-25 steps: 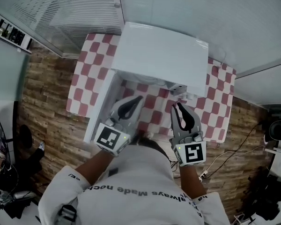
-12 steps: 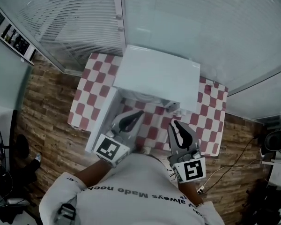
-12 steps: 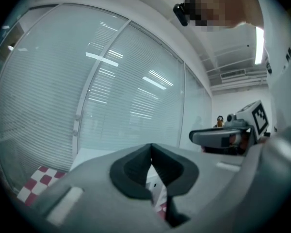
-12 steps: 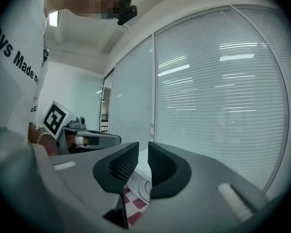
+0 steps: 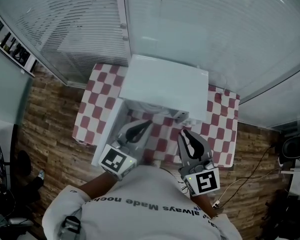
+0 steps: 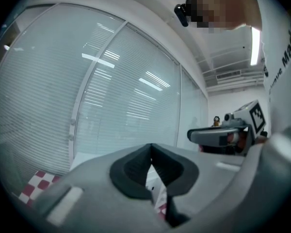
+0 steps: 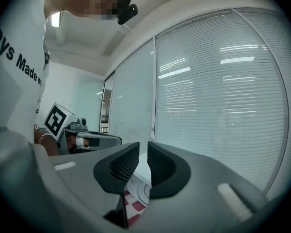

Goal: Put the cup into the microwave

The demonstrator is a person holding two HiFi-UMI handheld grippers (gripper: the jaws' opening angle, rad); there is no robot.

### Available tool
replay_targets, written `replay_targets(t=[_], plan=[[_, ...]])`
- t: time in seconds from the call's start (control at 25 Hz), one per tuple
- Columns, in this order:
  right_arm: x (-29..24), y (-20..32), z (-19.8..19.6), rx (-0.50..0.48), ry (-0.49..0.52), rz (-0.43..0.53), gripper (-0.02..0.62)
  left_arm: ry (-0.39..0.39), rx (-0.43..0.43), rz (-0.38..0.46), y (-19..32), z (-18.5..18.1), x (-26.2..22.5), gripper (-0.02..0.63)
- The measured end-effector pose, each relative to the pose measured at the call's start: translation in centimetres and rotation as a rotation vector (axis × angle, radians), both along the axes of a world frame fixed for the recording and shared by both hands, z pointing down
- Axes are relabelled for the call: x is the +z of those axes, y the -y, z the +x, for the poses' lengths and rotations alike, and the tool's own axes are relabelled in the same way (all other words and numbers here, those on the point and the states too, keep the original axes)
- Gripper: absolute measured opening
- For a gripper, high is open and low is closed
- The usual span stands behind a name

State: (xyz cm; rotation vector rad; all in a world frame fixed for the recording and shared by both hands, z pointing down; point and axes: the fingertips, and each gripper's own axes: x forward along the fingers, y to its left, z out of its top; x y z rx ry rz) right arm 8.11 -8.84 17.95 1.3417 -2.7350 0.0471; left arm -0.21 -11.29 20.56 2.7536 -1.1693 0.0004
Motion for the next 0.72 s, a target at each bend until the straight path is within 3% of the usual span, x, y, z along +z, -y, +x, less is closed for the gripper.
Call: replay_targets(t=[0.72], plan=[[0.95, -0.54, 0.71, -0.003, -0.044, -0.011, 0.052, -0.024, 0.004, -0.006, -0.10, 0.32, -0.04, 0.005]])
